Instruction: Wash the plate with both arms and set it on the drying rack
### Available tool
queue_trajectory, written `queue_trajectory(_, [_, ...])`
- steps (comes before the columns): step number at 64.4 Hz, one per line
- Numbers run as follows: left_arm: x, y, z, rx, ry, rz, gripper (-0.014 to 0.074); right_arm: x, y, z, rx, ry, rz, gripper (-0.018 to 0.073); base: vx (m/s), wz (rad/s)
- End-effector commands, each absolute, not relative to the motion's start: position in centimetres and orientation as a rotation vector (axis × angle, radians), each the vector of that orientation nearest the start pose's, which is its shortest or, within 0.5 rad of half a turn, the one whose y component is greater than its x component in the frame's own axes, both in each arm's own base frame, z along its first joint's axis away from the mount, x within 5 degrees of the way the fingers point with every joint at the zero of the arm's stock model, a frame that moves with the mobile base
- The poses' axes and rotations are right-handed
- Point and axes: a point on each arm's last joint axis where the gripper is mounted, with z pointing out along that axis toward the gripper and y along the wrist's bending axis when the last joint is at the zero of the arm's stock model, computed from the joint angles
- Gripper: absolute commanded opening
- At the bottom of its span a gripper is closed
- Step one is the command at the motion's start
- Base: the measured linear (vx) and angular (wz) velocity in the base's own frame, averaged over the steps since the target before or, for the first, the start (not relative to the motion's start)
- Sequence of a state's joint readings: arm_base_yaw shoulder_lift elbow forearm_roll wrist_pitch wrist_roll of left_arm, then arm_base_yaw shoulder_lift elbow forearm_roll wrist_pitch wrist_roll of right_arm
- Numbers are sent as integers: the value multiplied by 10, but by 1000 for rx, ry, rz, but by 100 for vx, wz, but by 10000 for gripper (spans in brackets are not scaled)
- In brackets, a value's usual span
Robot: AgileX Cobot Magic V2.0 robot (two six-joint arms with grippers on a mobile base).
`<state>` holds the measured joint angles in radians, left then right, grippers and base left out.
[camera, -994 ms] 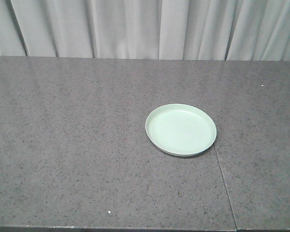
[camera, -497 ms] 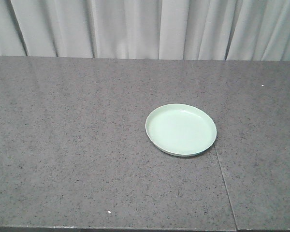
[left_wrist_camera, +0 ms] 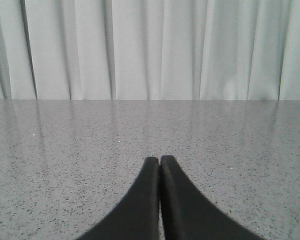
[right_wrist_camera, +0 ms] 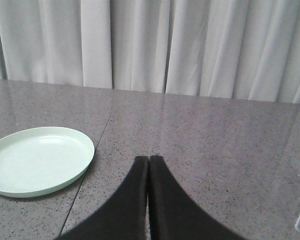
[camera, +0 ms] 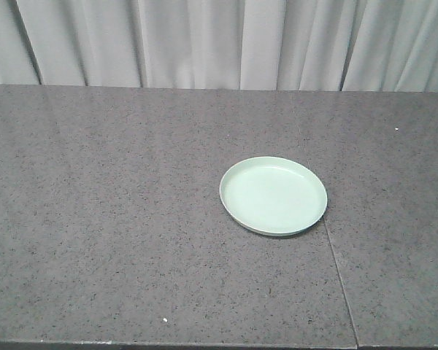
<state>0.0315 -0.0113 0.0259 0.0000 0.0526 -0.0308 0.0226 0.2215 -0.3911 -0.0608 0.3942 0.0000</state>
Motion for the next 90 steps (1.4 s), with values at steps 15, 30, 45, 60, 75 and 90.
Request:
queue_trajectory(15, [53, 2, 219, -53, 1429, -11, -6, 93, -2, 356, -60, 1885, -69, -4, 0, 0])
queue_trajectory(30, [53, 2, 219, -53, 1429, -11, -6, 127, -2, 368, -100, 2113, -96, 4, 0, 0])
queue_trajectory(45, [53, 2, 219, -53, 1429, -11, -6, 162, 5, 364, -152, 2278, -26, 124, 0, 0])
queue_trajectory(60, [53, 2, 219, -53, 1429, -11, -6, 195, 15, 356, -249, 2344, 94, 397, 0, 0])
queue_trajectory(75, [53, 2, 219, -53, 1429, -11, -6, 228, 22, 352, -353, 2394, 162, 463, 0, 0])
queue_trajectory(90, [53, 2, 219, -53, 1429, -11, -6, 260, 42, 340, -477, 2435, 141, 456, 0, 0])
